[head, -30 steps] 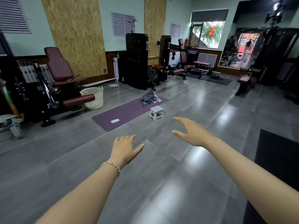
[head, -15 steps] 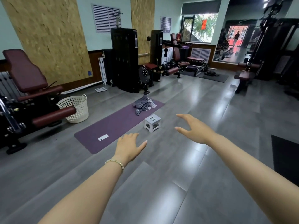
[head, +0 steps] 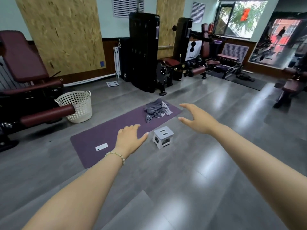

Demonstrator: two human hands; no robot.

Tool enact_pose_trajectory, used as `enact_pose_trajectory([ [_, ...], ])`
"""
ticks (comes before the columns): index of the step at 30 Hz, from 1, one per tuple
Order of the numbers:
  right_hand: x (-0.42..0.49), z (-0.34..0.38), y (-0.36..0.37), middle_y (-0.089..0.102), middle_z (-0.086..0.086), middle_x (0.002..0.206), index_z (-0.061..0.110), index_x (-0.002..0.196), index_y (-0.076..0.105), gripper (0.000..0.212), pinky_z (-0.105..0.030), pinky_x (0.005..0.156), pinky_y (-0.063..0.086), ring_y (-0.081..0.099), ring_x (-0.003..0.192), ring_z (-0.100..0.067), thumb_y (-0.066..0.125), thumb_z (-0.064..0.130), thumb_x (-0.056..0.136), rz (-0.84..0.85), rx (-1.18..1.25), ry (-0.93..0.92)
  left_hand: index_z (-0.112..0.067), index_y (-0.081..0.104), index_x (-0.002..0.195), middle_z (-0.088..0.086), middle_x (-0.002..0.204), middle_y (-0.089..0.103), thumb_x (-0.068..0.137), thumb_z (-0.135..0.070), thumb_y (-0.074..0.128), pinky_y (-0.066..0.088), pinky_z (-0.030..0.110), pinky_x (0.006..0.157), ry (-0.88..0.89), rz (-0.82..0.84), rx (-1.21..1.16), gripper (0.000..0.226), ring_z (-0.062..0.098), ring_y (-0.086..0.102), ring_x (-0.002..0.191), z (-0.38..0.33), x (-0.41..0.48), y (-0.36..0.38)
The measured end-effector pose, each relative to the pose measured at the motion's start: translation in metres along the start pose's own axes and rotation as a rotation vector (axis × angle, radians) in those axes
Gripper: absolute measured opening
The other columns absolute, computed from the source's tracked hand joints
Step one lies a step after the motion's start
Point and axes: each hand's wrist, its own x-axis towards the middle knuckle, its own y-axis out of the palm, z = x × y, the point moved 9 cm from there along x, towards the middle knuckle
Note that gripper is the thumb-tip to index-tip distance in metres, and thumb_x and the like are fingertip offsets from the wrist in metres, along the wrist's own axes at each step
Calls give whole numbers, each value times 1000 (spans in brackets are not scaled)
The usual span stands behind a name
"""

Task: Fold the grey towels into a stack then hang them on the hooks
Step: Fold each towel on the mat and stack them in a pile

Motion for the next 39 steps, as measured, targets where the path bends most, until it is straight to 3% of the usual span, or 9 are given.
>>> enact_pose_trajectory([
  [10, 286, -100, 26, 35, 1, 149, 24, 146, 30, 58, -32, 102, 36, 45, 128, -17, 52, 40, 94, 23, 6, 4, -19, 41, 140, 2, 135, 53, 92, -61, 36, 33, 36, 103, 10, 22, 24, 64, 22, 46, 125, 32, 296, 54],
  [20, 555, -198, 31, 35, 3, 149, 25, 146, 29, 63, -37, 108, 35, 38, 134, -16, 51, 48, 92, 45, 15, -39, -18, 42, 139, 1, 136, 51, 93, -58, 36, 30, 35, 105, -18, 48, 34, 61, 21, 44, 127, 42, 562, 105],
  [27, 751, -278, 45, 35, 1, 148, 24, 146, 28, 61, -37, 104, 37, 40, 133, -20, 51, 45, 94, 117, 5, -126, -18, 42, 139, 1, 137, 51, 93, -59, 36, 31, 36, 107, -162, 74, 31, 62, 21, 43, 128, 55, 736, 159],
  [32, 881, -300, 60, 37, 0, 147, 23, 145, 31, 59, -39, 105, 37, 41, 132, -20, 51, 45, 93, 180, 30, -189, -18, 46, 135, 3, 133, 54, 93, -57, 39, 31, 37, 105, -252, 36, 1, 58, 23, 44, 127, 83, 839, 164],
  [39, 1039, -318, 118, 38, -2, 147, 24, 146, 29, 59, -32, 102, 34, 38, 133, -21, 51, 43, 94, 228, 0, -233, -19, 45, 136, 3, 134, 53, 93, -57, 39, 32, 36, 104, -280, 65, 9, 58, 24, 44, 126, 144, 998, 199],
])
